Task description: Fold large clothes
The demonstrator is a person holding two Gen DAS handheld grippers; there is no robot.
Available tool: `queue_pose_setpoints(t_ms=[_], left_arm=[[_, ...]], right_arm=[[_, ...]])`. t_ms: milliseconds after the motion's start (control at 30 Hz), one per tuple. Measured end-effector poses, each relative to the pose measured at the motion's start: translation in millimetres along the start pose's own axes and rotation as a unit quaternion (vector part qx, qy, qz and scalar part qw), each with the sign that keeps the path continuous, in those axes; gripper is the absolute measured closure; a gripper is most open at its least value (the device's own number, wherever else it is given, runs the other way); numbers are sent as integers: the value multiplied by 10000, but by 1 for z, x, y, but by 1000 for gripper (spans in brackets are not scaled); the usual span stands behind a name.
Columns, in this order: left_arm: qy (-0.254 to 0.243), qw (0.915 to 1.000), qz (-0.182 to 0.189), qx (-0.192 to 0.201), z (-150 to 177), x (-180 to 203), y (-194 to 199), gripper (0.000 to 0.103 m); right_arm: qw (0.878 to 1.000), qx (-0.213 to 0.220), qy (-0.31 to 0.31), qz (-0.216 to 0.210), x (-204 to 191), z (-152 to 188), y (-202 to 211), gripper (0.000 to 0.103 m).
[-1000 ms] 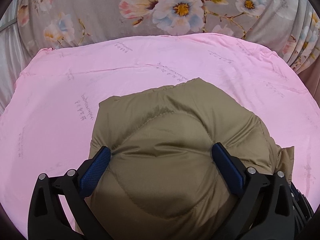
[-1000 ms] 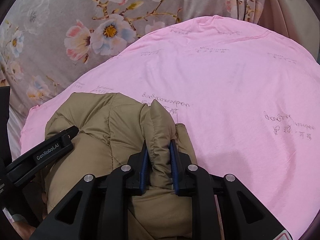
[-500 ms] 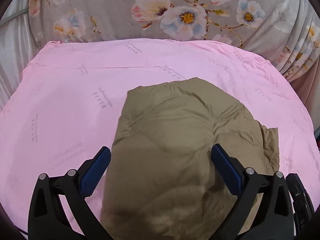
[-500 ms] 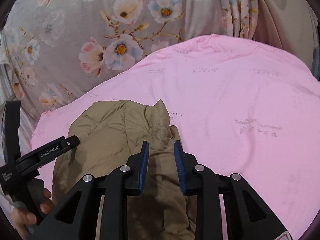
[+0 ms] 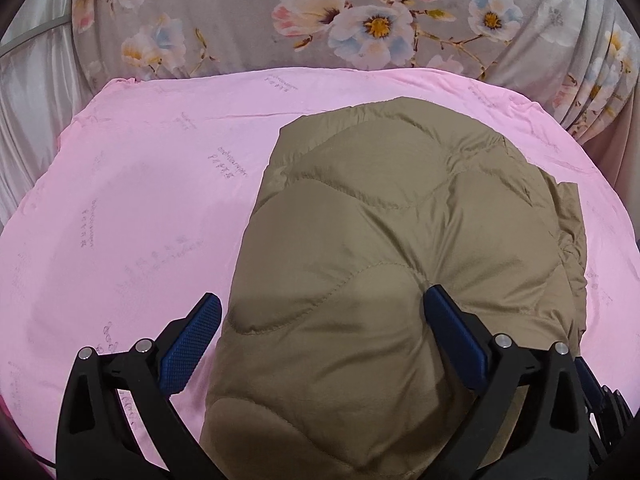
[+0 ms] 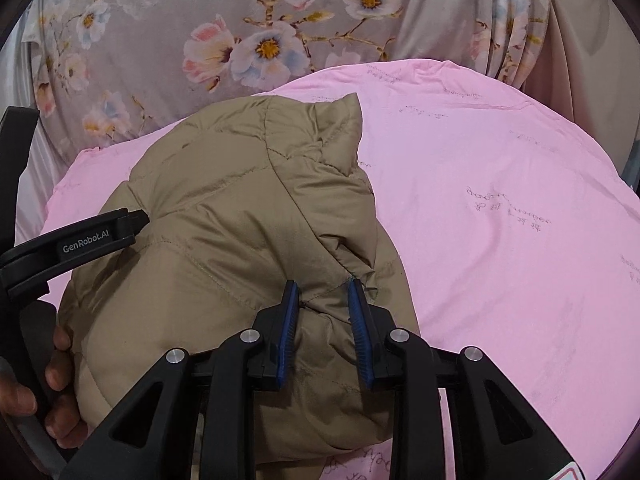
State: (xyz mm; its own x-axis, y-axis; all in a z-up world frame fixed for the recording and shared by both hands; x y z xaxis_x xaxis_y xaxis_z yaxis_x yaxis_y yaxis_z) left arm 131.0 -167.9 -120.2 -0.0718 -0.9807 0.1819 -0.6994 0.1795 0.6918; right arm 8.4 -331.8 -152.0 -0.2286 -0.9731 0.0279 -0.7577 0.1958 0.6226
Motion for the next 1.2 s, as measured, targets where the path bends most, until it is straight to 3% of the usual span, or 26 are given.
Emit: queue_pose_setpoints(t_ms=[867,1000,1133,1200], left_arm=[[-207,9987,-177,420,15,3,-12,5],[-36,9997,174,-182,12,-5,-14,5],[502,9896,762,-1108,11,-35,-13,5],[744,9833,952,-1358,10,-50,-13,5]], right_arm=[[9998,-16,-128,-116,4,4,-8,76],[9983,-54,-405,-411,15,1,-2,74],[9942,-90,-828,-675,33,-12,11,46],[9893,-17,-1175,-869,46,-22,14,41]])
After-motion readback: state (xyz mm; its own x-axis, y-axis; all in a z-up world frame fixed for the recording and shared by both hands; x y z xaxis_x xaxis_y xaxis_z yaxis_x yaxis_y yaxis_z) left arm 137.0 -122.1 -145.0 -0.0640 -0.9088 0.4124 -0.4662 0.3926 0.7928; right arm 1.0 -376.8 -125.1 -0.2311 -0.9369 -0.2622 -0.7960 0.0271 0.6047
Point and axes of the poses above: each gripper's, at about its wrist camera, not at the fingertips, and y roughly against the way its jaws point, x to its right, z to its underside, the point moved 8 cm from there along -y, roughly the way its jaws point, and after that the axes turned 12 degrees about y, right-handed, at the moved point
